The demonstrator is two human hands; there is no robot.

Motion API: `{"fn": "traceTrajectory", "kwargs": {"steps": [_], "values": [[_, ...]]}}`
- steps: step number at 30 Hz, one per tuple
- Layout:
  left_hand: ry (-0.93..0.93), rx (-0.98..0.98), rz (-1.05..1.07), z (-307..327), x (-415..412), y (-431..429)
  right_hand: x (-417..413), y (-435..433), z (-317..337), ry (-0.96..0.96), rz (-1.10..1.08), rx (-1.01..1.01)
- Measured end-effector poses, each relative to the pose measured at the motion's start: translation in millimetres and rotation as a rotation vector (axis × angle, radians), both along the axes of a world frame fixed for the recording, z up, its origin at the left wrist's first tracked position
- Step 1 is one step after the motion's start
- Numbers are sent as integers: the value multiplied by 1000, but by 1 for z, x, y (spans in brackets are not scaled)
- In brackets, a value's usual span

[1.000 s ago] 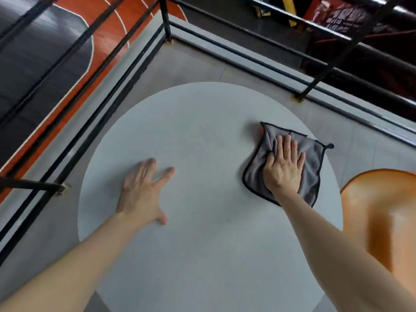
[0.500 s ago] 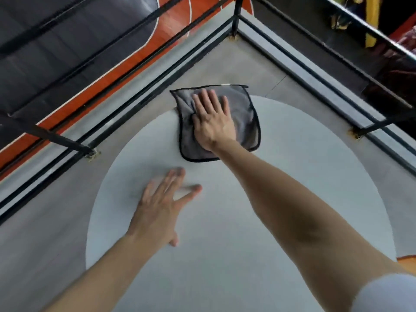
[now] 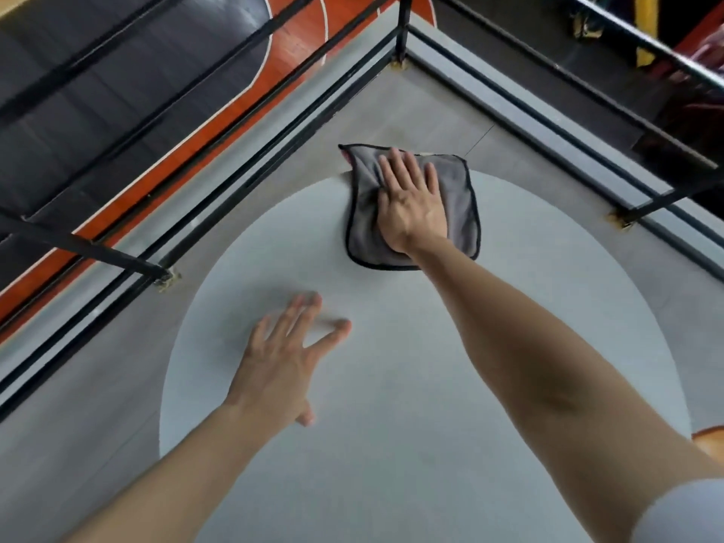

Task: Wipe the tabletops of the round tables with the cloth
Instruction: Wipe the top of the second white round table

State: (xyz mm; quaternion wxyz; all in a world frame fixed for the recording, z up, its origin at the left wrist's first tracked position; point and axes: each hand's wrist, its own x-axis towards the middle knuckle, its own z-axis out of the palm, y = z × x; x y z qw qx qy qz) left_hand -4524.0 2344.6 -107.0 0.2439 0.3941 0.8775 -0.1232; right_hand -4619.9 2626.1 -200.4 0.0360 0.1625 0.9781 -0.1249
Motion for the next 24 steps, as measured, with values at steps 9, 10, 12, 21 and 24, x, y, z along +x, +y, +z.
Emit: {"fn": "traceTrajectory", "kwargs": {"steps": [9,10,12,21,24], "values": [[-24,-20,-30,-1,-7,10,178,103,-5,-34,-484,70],[-21,-18,-31,-1,-7,9,198,104,-4,-36,-522,76],[-22,-17,-38,-1,-6,10,236,101,-3,-40,-597,78],[-6,-82,-60,-6,-7,9,392,1,-2,-70,-877,65],[97,-182,-140,11,6,29,418,-39,-2,-85,-930,86]]}}
